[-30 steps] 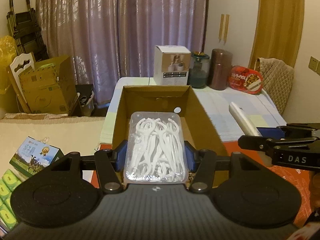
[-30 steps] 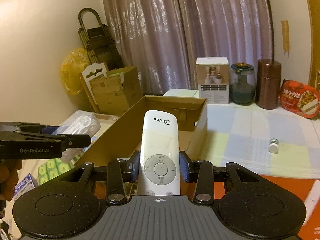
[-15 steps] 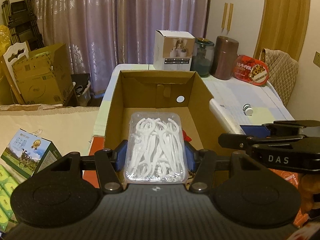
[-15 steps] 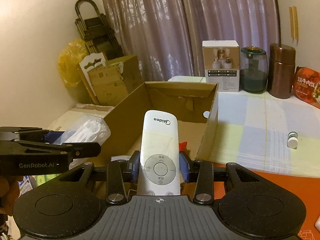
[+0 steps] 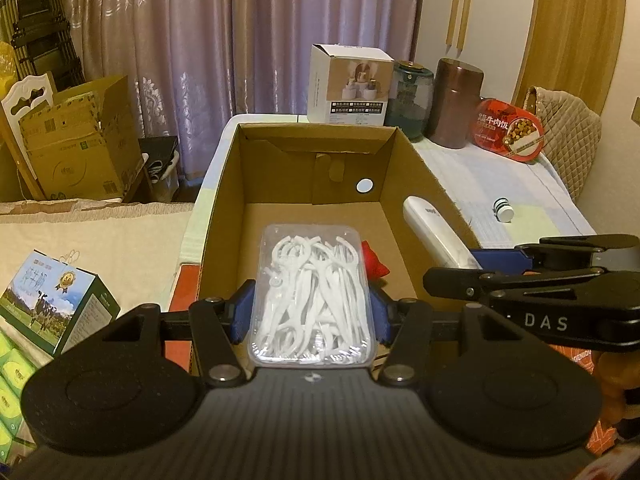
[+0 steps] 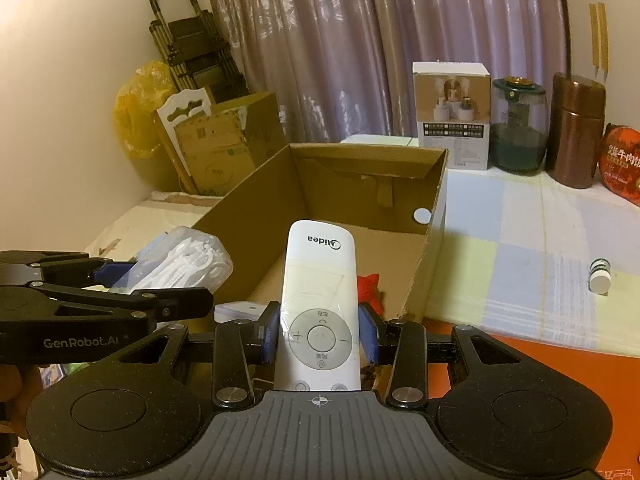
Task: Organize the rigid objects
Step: 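Open the left tool to drop the floss box while the right tool releases the remote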
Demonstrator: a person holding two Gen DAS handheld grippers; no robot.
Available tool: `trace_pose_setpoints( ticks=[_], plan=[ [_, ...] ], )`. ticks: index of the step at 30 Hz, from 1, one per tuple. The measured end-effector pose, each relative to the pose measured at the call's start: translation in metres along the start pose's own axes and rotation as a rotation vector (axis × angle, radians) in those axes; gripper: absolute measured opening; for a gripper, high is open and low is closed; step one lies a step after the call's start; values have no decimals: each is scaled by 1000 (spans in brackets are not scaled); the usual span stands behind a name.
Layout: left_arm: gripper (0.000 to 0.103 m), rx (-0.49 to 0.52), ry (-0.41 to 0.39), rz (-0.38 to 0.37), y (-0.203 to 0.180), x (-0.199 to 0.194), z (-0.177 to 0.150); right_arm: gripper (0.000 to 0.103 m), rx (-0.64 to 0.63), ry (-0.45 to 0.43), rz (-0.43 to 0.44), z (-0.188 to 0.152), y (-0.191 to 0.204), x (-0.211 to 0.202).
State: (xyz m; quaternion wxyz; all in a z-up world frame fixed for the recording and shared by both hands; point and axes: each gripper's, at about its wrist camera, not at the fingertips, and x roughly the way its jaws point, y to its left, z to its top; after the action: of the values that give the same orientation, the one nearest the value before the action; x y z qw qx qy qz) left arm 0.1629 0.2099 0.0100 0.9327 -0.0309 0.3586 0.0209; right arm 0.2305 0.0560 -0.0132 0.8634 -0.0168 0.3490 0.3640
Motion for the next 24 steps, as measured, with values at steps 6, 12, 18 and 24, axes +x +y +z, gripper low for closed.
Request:
trace_pose_setpoints(
  ticks=[6,12,18,24],
  plan=[
    [52,-6,3,-4,0,2,0,38,-1,2,-6,-1,0,0],
    [52,-6,3,-2,0,3,-1,38,-1,3,-9,-1,1,1],
    [52,-9,8,0,2,7,-3,38,-3,9,-11,-1,1,2],
    [52,-11,8,5,2,9,-3,38,-4,9,-13,-2,-1,3]
  ],
)
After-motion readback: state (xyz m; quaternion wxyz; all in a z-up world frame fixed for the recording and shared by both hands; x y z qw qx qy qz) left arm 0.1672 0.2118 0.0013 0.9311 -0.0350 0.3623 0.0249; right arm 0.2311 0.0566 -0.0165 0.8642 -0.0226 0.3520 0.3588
